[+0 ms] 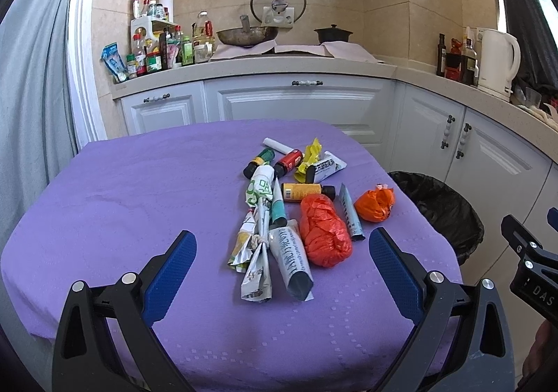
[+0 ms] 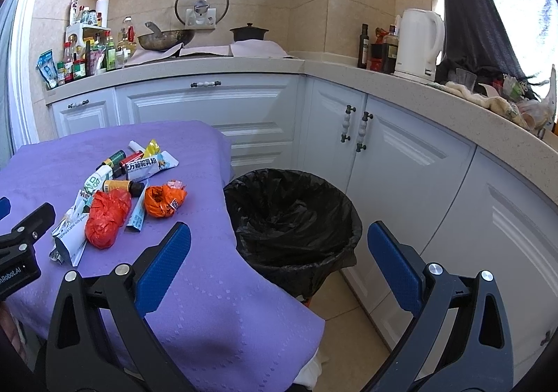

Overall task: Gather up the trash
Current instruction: 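Reach into the pile and grasp the white string-tied paper wrapper with the left tool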

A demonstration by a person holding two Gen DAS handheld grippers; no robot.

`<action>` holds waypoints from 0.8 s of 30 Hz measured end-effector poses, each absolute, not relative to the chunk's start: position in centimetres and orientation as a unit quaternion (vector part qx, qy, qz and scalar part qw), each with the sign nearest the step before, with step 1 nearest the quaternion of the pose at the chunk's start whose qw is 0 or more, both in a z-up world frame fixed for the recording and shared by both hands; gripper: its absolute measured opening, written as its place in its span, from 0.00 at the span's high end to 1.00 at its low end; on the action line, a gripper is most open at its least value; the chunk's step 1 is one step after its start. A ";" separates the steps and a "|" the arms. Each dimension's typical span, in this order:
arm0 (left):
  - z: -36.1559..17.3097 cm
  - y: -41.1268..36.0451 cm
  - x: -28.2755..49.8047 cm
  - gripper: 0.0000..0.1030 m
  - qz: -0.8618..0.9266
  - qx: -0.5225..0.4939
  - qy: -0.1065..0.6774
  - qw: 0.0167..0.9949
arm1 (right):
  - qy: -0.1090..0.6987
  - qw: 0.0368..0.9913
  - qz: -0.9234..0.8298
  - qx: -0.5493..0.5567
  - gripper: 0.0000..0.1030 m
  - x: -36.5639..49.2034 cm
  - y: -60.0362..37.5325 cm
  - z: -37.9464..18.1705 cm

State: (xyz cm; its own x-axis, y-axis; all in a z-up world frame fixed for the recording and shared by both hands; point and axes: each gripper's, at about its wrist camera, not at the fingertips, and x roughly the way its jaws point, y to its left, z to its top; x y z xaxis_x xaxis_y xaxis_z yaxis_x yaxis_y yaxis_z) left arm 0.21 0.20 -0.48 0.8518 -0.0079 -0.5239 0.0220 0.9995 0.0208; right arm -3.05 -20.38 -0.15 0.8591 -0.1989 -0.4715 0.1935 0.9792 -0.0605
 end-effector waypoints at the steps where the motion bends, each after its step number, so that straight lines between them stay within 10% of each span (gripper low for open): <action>1: -0.6 0.4 0.3 0.06 -0.005 0.012 0.274 0.962 | 0.246 0.964 -0.102 -0.005 0.04 -2.8 -20.2 -0.2; 17: -2.3 3.5 1.8 0.09 0.035 -0.007 0.316 0.948 | 0.289 0.955 -0.067 0.000 0.24 -0.4 -18.8 -2.7; 24: -3.3 4.8 2.9 0.31 0.040 -0.005 0.339 0.940 | 0.300 0.952 -0.055 -0.001 0.30 0.9 -18.2 -3.1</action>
